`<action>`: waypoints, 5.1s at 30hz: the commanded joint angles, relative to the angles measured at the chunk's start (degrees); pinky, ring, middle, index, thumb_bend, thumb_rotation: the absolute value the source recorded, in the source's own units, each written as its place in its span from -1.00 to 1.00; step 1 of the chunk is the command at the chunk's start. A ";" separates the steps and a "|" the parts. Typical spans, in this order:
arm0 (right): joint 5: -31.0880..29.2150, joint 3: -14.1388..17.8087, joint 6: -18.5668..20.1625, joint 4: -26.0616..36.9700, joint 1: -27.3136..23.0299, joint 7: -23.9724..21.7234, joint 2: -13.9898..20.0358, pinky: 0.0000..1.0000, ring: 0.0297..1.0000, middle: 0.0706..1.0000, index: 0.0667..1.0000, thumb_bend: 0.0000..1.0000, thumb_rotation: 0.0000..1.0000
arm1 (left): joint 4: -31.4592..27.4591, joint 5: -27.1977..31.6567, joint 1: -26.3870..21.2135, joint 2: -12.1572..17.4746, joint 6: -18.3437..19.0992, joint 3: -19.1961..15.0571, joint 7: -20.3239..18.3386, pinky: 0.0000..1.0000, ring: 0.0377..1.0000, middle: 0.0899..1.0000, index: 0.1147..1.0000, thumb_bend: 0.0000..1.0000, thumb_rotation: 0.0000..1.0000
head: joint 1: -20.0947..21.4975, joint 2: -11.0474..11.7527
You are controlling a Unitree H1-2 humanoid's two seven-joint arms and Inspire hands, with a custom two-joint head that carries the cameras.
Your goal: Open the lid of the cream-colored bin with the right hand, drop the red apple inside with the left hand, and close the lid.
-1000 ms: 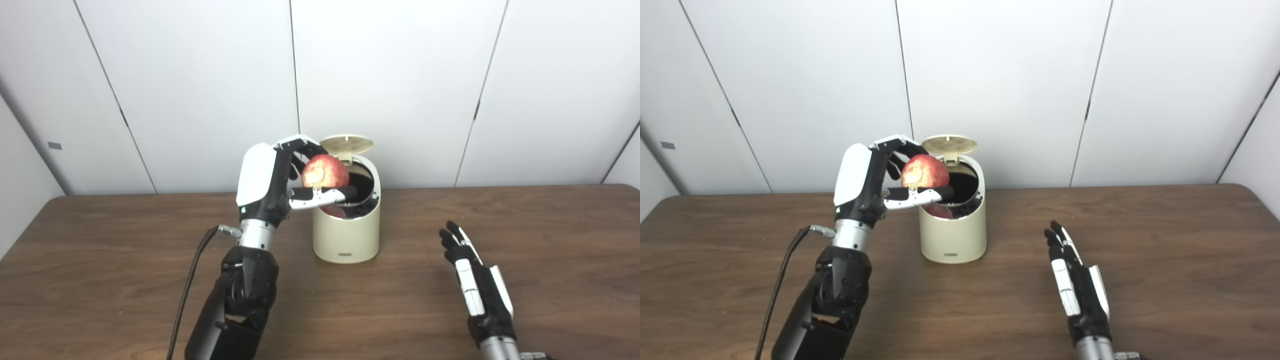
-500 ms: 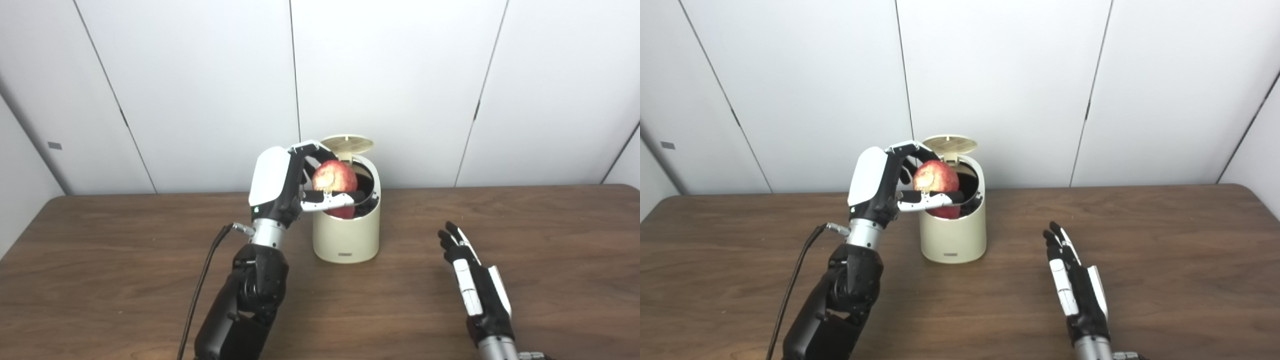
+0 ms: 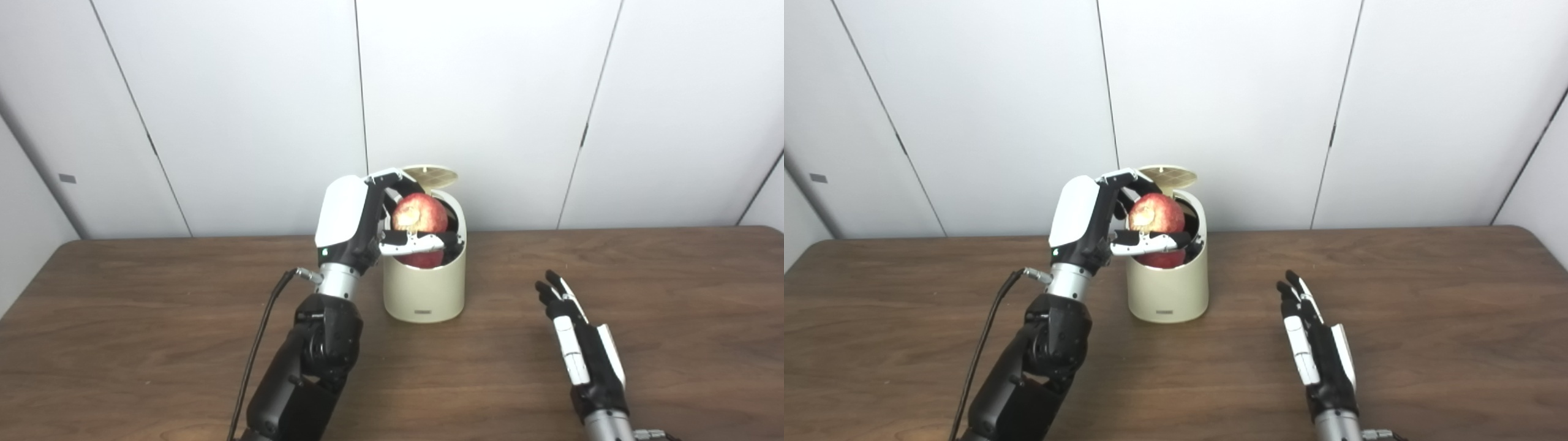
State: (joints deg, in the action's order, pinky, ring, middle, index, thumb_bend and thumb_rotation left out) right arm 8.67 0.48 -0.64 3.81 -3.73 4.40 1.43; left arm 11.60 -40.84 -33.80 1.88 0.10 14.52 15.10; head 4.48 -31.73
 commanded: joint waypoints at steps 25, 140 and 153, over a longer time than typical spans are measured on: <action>-0.32 -0.50 -0.37 3.30 -1.52 -0.03 -0.76 0.64 0.72 0.66 0.87 0.32 1.00 | 3.86 -5.29 -5.23 1.93 -0.74 2.31 2.44 -0.26 -0.21 -0.09 -0.14 -0.05 -1.00 | -0.07 -0.77; -1.26 0.07 -0.41 4.57 -4.74 -2.03 3.27 0.66 0.78 0.72 0.69 0.15 0.96 | -18.42 15.73 12.29 1.15 1.18 -10.22 -2.98 -0.37 -0.15 0.02 -0.10 -0.06 -1.00 | -0.86 -0.20; 7.76 -1.37 2.88 3.41 -15.47 -1.93 7.95 0.59 0.75 0.78 0.68 0.15 0.97 | -26.33 23.64 24.50 3.24 6.22 -11.62 -12.42 0.39 0.49 0.56 0.57 0.03 0.66 | -1.26 -0.60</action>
State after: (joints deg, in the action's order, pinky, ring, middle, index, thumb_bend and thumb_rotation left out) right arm 15.50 -0.73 2.76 5.63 -16.13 2.23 8.92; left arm -12.57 -18.33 -8.49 4.51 6.31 2.74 3.90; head 3.16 -32.26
